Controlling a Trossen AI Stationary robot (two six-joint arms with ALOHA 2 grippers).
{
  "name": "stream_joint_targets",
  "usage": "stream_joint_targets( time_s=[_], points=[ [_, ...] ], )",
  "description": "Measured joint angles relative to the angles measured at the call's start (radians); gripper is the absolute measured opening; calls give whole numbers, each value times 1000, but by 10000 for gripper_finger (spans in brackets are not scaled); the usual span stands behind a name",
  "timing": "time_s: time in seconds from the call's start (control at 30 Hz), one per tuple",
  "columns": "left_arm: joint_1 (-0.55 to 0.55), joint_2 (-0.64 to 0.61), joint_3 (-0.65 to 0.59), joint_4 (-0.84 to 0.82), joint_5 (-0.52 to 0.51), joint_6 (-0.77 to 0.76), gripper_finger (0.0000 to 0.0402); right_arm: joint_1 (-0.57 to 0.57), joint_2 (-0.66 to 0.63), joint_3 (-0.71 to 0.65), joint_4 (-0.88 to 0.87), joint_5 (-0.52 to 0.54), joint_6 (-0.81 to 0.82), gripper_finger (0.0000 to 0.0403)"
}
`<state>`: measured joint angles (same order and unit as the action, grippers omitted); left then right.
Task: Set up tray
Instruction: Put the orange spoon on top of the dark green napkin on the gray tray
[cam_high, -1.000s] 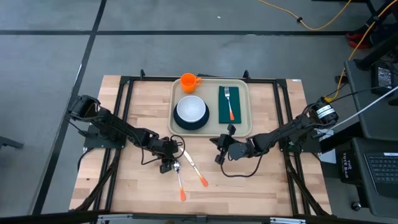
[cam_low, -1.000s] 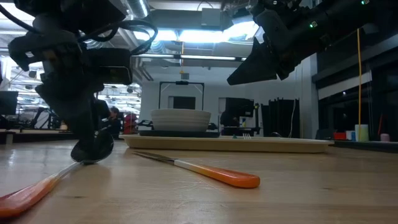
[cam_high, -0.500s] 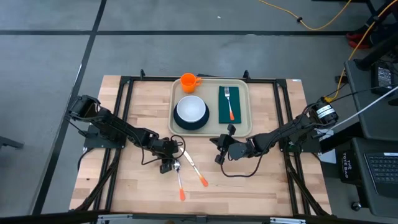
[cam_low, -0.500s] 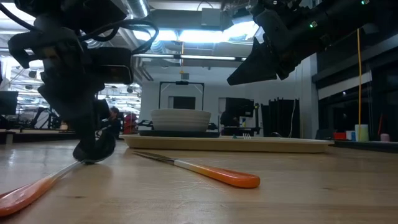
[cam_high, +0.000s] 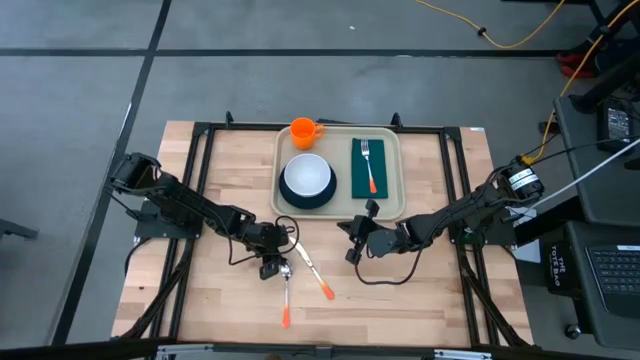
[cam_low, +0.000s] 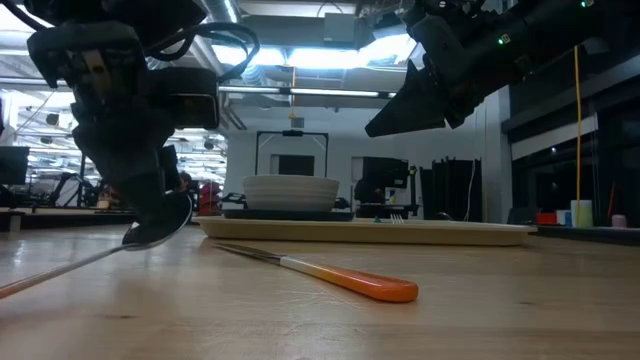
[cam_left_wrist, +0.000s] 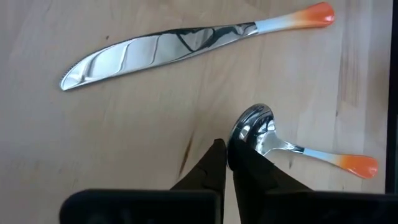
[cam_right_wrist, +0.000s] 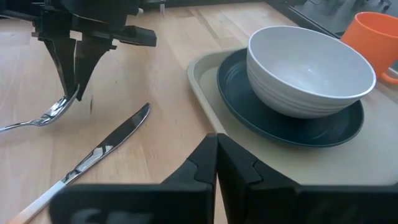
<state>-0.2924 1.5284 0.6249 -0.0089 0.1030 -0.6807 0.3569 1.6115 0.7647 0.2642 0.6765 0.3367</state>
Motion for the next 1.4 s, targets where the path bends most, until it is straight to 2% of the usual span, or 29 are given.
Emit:
stream_joint_targets(
  time_s=[0.17, 0.37, 0.57, 0.93, 1.4],
  points=[
    [5, -24, 0, 6, 5, 8, 3, 0, 0, 0, 0, 0, 0, 16],
    [40, -109, -1, -21, 20, 59, 1, 0, 0, 0, -3, 0, 1, 16],
    [106, -213, -1, -100, -31, 120, 1, 0, 0, 0, -3, 0, -2, 16],
    [228, -385, -2, -93, -59, 224, 1, 0, 0, 0, -1, 1, -2, 16],
    [317, -450, -2, -81, -153, 308, 1, 0, 0, 0, 3, 2, -5, 16]
  ],
)
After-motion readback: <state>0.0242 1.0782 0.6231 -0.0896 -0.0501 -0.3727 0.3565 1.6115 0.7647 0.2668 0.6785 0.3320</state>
